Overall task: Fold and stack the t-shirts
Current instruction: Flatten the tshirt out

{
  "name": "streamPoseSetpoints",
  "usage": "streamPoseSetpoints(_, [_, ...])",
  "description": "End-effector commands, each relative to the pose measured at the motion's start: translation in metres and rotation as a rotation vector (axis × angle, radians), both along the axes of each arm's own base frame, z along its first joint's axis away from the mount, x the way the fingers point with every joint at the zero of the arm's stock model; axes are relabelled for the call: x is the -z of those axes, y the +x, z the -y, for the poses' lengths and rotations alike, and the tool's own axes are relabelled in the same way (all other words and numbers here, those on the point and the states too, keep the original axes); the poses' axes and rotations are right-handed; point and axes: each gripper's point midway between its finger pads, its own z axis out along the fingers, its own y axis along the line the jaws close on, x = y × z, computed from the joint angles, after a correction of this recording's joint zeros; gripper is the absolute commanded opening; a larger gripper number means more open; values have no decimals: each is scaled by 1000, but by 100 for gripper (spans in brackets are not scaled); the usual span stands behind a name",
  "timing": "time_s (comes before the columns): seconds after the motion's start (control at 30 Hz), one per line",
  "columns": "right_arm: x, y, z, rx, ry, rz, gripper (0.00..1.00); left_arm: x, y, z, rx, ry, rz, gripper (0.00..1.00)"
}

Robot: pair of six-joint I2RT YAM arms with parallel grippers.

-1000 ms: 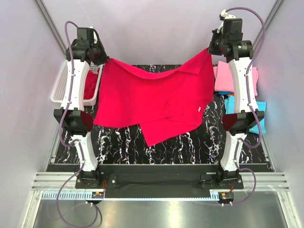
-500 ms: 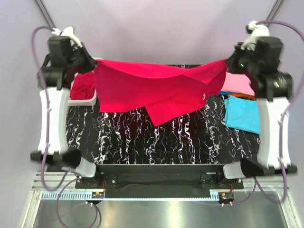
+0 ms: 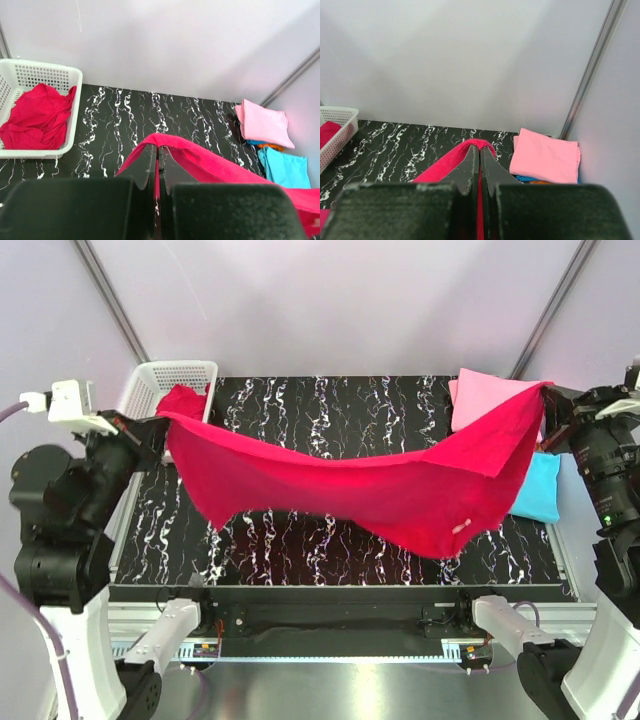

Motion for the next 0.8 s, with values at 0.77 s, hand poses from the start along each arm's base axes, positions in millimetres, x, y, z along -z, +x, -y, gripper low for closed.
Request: streamPoseSetpoints(0.77, [117,272,-15,-39,67,-335,0,127,254,-1,-82,-50,-497,0])
